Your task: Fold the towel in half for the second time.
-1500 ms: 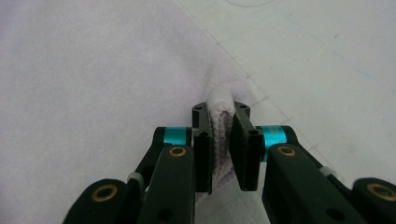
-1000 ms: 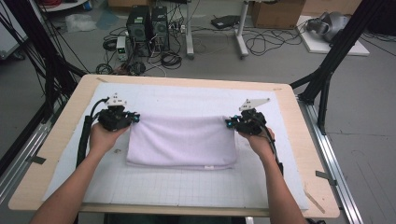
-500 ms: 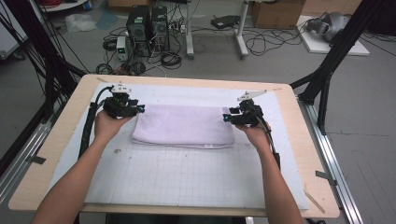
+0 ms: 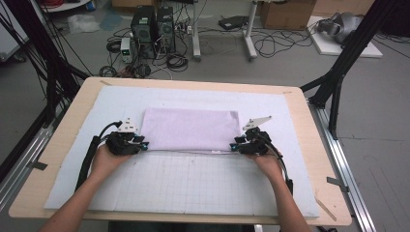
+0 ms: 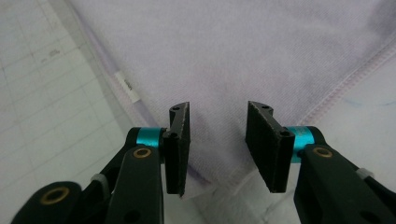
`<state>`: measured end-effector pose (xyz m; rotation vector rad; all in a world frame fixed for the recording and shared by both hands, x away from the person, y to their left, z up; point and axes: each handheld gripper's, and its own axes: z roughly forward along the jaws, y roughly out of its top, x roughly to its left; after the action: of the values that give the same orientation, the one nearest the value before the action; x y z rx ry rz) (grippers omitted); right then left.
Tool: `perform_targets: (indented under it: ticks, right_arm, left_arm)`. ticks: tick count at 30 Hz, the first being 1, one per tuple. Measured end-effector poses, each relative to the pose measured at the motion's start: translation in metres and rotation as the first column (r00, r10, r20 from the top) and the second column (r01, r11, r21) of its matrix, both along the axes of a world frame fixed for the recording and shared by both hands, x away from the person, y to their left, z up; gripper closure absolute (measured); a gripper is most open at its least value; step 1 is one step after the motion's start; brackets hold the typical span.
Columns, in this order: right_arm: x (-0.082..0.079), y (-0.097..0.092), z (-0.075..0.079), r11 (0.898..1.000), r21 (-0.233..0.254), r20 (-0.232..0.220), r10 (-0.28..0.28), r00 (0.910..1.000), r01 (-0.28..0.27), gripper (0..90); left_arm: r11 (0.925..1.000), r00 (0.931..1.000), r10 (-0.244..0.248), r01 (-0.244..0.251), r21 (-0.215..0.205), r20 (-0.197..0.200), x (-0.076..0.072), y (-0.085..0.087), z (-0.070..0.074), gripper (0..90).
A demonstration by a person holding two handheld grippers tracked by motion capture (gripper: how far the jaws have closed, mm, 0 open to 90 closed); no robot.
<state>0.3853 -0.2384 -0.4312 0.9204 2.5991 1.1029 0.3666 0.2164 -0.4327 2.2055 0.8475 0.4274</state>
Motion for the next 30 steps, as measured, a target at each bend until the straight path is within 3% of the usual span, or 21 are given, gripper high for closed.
perform_targets:
  ticks: [2,4,7,13,17,20,24,27,30]
  right_arm:
    - [-0.006,0.0,-0.001,1.0,0.006,0.032,0.015,0.9994,-0.015,67.3]
    - [-0.01,-0.001,-0.005,1.0,0.009,0.025,0.022,0.9994,-0.022,67.6]
    - [-0.015,-0.005,-0.008,0.998,0.057,0.029,0.006,0.9996,-0.008,64.5]
    - [-0.022,-0.004,-0.002,0.995,0.099,0.054,0.005,0.9985,-0.01,54.7]
    - [-0.026,-0.005,-0.002,0.991,0.137,0.07,-0.008,0.9975,-0.002,47.0]
    - [-0.028,-0.006,0.0,0.99,0.14,0.067,-0.027,0.9974,0.018,40.6]
    - [-0.035,-0.004,0.007,0.988,0.152,0.099,-0.043,0.9941,0.027,30.0]
    - [-0.041,-0.002,0.011,0.99,0.137,0.122,-0.045,0.9915,0.028,25.4]
    - [-0.046,0.0,0.013,0.992,0.123,0.116,-0.048,0.9921,0.034,21.3]
  left_arm:
    - [0.9999,1.0,0.001,-0.001,0.011,0.007,0.0,-0.001,0.0,66.1]
    - [1.0,1.0,0.006,-0.006,0.006,0.003,0.0,0.0,-0.001,67.0]
    - [0.9999,0.9999,0.014,-0.014,-0.01,0.006,-0.001,0.001,0.0,66.1]
    - [0.9932,0.9983,0.049,-0.045,-0.107,0.033,-0.01,0.013,0.009,56.5]
    - [0.9882,0.9971,0.062,-0.055,-0.143,0.044,-0.021,0.018,0.012,49.8]
    - [0.9847,0.9967,0.068,-0.06,-0.163,0.043,-0.027,0.02,0.011,43.5]
    - [0.9769,0.9943,0.093,-0.081,-0.198,0.051,-0.036,0.026,0.015,37.5]
    - [0.976,0.9937,0.101,-0.089,-0.199,0.05,-0.042,0.031,0.014,34.2]
    - [0.9789,0.9945,0.094,-0.083,-0.187,0.046,-0.049,0.035,0.013,32.3]
